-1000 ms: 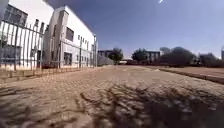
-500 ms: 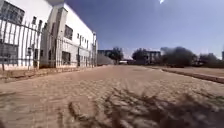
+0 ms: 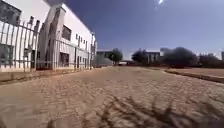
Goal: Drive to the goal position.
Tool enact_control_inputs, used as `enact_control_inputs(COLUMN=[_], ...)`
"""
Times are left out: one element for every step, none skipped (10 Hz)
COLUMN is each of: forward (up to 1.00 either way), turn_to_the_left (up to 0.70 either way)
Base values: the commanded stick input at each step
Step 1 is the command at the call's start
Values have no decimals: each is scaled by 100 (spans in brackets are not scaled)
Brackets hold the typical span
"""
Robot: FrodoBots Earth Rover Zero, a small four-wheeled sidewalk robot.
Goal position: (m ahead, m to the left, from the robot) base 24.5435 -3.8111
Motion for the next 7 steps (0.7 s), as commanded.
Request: enact_control_inputs(forward=[100, 100, 100, 100, 100, 100, 100], turn_to_the_left=[0, 0, 0, 0, 0, 0, 0])
